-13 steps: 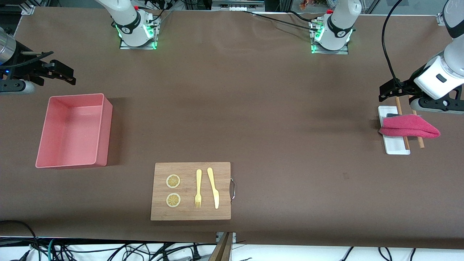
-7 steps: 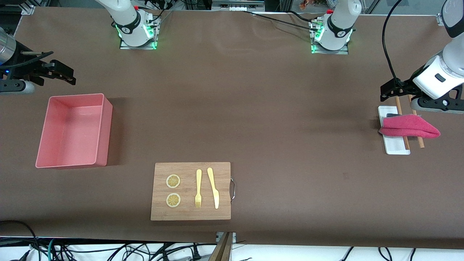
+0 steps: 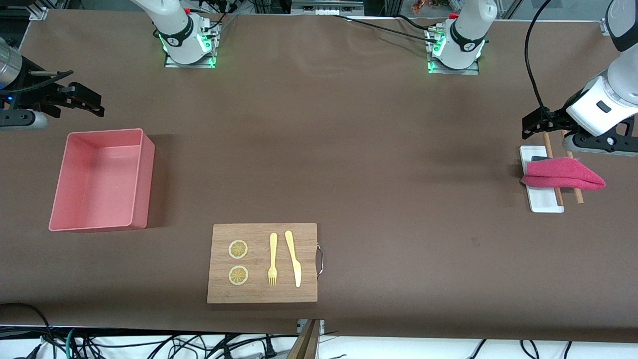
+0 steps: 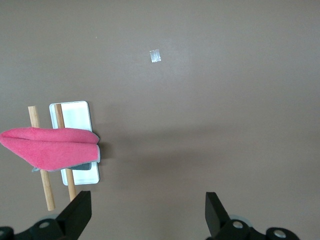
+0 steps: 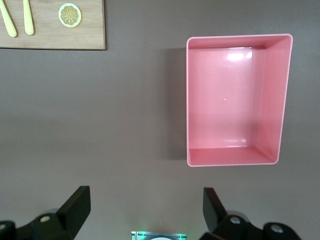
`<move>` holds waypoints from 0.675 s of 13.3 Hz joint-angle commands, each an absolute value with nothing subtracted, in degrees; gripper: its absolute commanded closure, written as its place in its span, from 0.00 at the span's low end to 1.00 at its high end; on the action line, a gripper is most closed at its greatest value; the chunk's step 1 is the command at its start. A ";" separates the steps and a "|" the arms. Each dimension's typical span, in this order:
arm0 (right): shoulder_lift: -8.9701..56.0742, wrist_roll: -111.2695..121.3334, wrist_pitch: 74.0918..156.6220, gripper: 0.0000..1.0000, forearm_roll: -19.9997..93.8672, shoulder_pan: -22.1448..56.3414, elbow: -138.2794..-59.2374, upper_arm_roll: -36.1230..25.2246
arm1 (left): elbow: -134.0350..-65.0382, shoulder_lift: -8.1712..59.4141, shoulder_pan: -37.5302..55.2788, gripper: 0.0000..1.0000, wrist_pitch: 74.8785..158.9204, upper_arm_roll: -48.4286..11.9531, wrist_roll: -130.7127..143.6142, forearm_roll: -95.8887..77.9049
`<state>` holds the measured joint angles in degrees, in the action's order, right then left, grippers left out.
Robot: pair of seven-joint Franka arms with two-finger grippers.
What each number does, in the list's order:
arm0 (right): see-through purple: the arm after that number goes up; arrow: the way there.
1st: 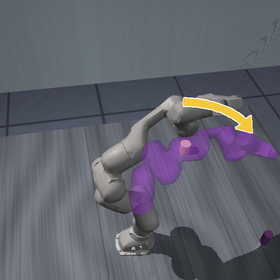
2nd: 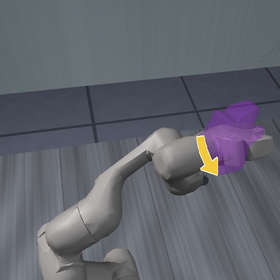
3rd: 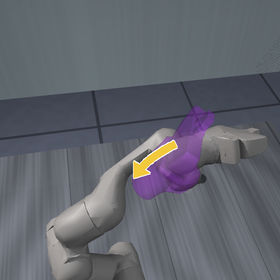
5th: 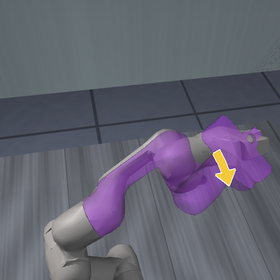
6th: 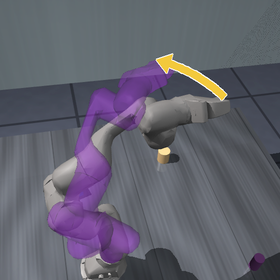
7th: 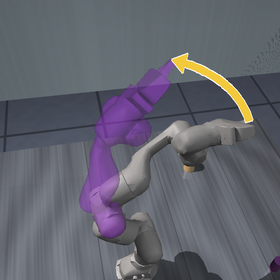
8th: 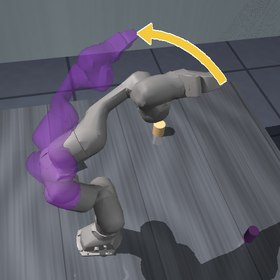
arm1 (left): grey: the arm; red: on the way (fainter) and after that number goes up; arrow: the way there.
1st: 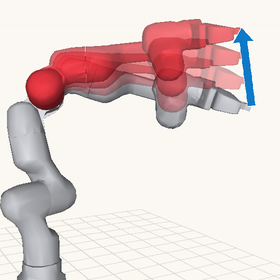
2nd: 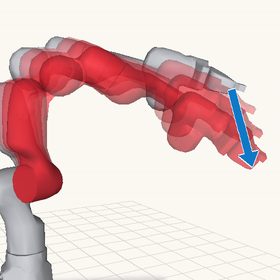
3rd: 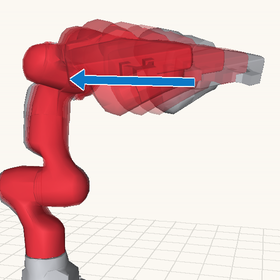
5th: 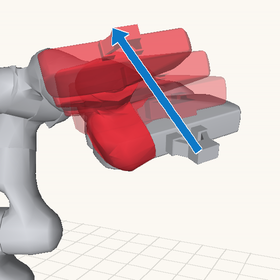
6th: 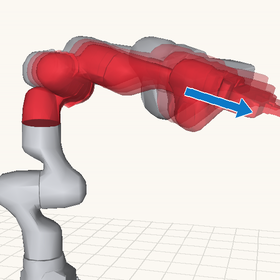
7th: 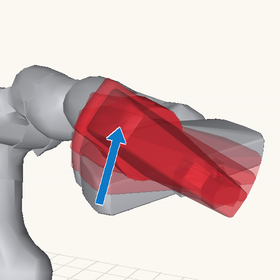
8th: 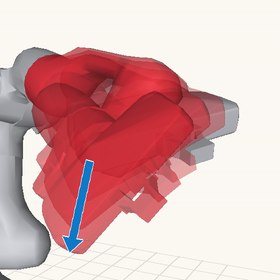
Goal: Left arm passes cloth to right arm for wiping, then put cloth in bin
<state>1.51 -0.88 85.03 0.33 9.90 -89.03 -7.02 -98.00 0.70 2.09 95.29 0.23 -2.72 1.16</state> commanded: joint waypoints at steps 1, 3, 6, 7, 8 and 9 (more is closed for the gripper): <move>1.93 0.09 84.81 0.01 -0.26 10.11 -87.63 -6.86 | -96.68 2.19 0.27 0.00 93.96 -0.44 -4.30 1.94; 2.02 -0.18 84.99 0.01 -0.35 10.46 -87.63 -6.86 | -96.42 2.55 0.18 0.00 93.69 -0.44 -4.83 1.85; 2.20 -0.18 84.82 0.01 -0.61 10.28 -87.63 -6.94 | -96.33 2.81 0.18 0.00 93.60 -0.35 -9.12 1.85; 2.28 -0.52 84.64 0.01 -0.70 10.20 -87.89 -7.03 | -96.33 3.16 0.09 0.00 93.43 -0.18 -11.75 1.85; 2.55 -0.27 84.55 0.01 -0.88 9.93 -87.89 -7.12 | -96.33 3.25 -0.26 0.00 93.34 -0.09 -13.87 1.93; 2.72 -0.09 84.64 0.01 -0.79 9.76 -87.89 -7.21 | -96.33 3.25 -0.70 0.00 92.82 0.00 -15.89 2.02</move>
<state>1.91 -0.86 85.17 0.06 10.08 -88.99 -7.05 -97.99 2.37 0.47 94.52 0.22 -11.07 1.16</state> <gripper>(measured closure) 0.004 0.000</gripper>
